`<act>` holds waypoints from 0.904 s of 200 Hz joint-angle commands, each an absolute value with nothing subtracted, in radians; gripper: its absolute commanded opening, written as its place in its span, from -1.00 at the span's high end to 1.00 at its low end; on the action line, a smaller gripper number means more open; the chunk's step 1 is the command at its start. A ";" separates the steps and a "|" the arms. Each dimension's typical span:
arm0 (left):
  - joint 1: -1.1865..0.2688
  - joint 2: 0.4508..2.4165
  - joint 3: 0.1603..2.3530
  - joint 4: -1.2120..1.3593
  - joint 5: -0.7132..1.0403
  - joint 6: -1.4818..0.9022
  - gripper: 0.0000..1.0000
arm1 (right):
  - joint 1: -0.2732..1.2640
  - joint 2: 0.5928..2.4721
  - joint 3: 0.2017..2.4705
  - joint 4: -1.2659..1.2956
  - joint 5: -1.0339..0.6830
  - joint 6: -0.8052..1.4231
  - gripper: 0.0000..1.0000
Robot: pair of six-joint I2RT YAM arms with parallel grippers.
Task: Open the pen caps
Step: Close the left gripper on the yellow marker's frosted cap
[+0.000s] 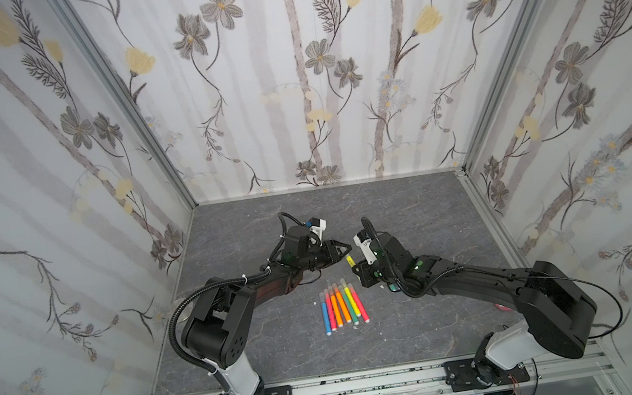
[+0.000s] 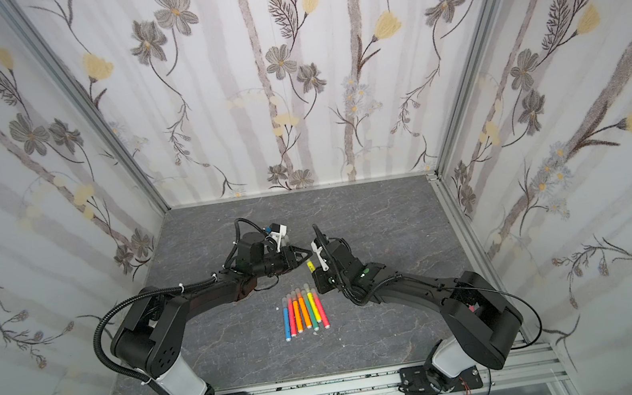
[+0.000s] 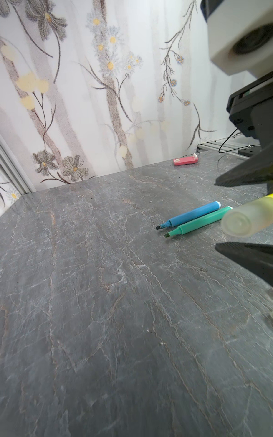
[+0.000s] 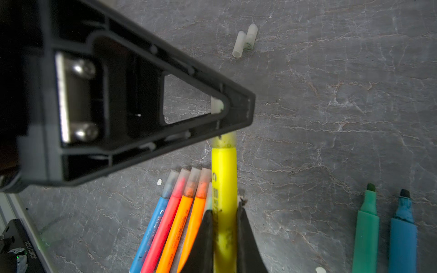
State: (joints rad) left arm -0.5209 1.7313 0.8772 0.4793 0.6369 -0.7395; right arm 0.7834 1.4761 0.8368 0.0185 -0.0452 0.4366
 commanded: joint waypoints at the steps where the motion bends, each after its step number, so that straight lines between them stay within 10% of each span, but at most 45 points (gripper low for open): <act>1: -0.523 1.738 0.885 0.536 0.650 -0.765 0.31 | 0.786 1.465 0.839 0.050 -0.051 0.443 0.93; 121: -0.524 1.744 0.881 0.586 0.690 -0.799 0.95 | 0.786 1.470 0.834 0.072 -0.035 0.445 0.92; 181: -0.526 1.722 0.880 0.581 0.689 -0.808 1.00 | 0.786 1.458 0.807 0.157 -0.050 0.452 0.30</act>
State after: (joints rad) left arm -0.5262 1.7325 0.8803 0.5461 0.6815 -0.7929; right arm 0.7853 1.4662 0.8116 0.0765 -0.0387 0.4442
